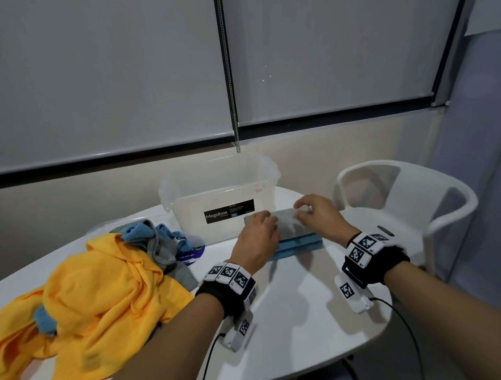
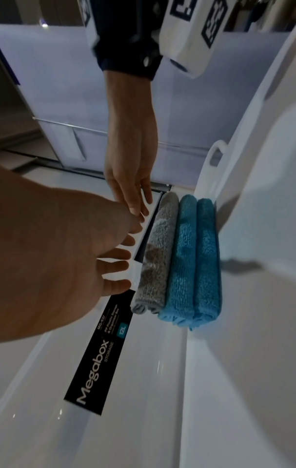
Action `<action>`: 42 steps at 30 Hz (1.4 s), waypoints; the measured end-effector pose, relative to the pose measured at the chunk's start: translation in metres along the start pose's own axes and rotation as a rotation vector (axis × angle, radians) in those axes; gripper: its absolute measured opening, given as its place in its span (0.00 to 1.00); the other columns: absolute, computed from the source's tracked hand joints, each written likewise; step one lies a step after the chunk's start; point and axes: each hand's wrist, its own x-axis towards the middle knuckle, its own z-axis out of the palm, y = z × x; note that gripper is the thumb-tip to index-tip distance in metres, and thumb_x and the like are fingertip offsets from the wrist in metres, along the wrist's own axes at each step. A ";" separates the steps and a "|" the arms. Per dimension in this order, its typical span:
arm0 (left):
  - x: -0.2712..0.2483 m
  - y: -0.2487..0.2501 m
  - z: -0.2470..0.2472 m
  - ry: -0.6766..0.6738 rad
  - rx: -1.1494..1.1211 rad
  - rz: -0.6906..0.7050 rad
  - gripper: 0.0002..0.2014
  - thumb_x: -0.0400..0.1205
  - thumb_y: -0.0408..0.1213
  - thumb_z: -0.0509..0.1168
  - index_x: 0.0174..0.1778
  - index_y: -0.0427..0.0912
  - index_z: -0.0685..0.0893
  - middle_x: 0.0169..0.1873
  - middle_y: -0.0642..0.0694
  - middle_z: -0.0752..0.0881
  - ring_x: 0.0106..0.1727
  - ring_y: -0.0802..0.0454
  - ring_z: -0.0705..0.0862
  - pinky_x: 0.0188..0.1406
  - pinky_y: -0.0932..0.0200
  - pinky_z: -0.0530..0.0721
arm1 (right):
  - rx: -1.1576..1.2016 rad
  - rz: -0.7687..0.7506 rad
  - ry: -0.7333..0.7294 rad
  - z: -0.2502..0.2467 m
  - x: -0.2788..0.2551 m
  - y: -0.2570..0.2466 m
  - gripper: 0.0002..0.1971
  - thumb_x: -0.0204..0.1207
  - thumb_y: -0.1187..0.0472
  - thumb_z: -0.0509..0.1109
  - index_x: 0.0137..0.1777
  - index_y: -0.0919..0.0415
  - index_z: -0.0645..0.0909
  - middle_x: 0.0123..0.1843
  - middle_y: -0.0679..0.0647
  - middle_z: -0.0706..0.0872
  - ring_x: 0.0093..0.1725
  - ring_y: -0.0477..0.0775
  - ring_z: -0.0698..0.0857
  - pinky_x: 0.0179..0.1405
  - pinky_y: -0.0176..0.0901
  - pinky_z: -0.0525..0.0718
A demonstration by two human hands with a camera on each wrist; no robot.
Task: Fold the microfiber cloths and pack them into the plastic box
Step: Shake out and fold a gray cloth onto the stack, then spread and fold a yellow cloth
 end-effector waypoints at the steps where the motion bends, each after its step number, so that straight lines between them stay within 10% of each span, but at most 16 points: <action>1: -0.001 0.001 0.004 -0.019 0.037 0.028 0.12 0.89 0.42 0.58 0.59 0.39 0.82 0.62 0.41 0.81 0.65 0.42 0.76 0.64 0.46 0.80 | -0.017 0.006 -0.054 0.003 -0.003 0.000 0.13 0.78 0.59 0.72 0.61 0.60 0.87 0.61 0.55 0.88 0.59 0.54 0.85 0.64 0.49 0.82; 17: -0.003 -0.041 0.042 -0.325 0.024 -0.094 0.15 0.92 0.41 0.48 0.64 0.38 0.75 0.66 0.39 0.79 0.71 0.41 0.75 0.66 0.42 0.79 | -0.110 0.099 -0.322 0.029 -0.008 0.031 0.19 0.87 0.59 0.62 0.74 0.61 0.80 0.75 0.55 0.81 0.75 0.60 0.77 0.71 0.45 0.71; 24: 0.003 -0.030 0.021 -0.454 0.041 -0.191 0.18 0.90 0.44 0.50 0.72 0.40 0.74 0.72 0.38 0.77 0.75 0.38 0.73 0.70 0.34 0.77 | -0.147 0.120 -0.386 0.019 -0.007 0.019 0.13 0.84 0.58 0.64 0.60 0.57 0.88 0.56 0.54 0.89 0.57 0.57 0.84 0.56 0.45 0.77; 27: 0.001 -0.028 -0.004 -0.297 -0.034 -0.182 0.20 0.82 0.47 0.58 0.70 0.48 0.75 0.66 0.43 0.82 0.65 0.39 0.82 0.63 0.34 0.82 | -0.160 0.101 -0.375 0.001 -0.003 0.001 0.12 0.75 0.60 0.69 0.29 0.52 0.81 0.31 0.48 0.80 0.37 0.53 0.78 0.39 0.43 0.74; 30: -0.010 -0.027 -0.036 -0.107 -0.090 -0.153 0.23 0.83 0.44 0.64 0.74 0.47 0.78 0.70 0.47 0.82 0.65 0.46 0.83 0.65 0.42 0.82 | -0.156 0.053 -0.277 -0.017 -0.002 -0.024 0.06 0.76 0.61 0.73 0.40 0.56 0.91 0.38 0.48 0.88 0.41 0.48 0.84 0.43 0.39 0.76; 33: -0.024 -0.032 -0.078 -0.011 -0.171 -0.190 0.14 0.79 0.45 0.64 0.56 0.48 0.90 0.52 0.49 0.91 0.49 0.51 0.88 0.53 0.49 0.87 | -0.105 -0.038 -0.228 -0.026 -0.002 -0.054 0.05 0.76 0.61 0.76 0.40 0.56 0.91 0.40 0.48 0.92 0.40 0.44 0.87 0.39 0.39 0.79; 42: -0.125 -0.134 -0.208 0.021 0.030 -0.387 0.06 0.76 0.31 0.68 0.34 0.39 0.87 0.30 0.46 0.87 0.32 0.50 0.82 0.35 0.53 0.84 | 0.060 -0.246 -0.527 0.064 -0.022 -0.184 0.07 0.77 0.62 0.74 0.39 0.61 0.91 0.35 0.54 0.93 0.39 0.51 0.91 0.44 0.46 0.88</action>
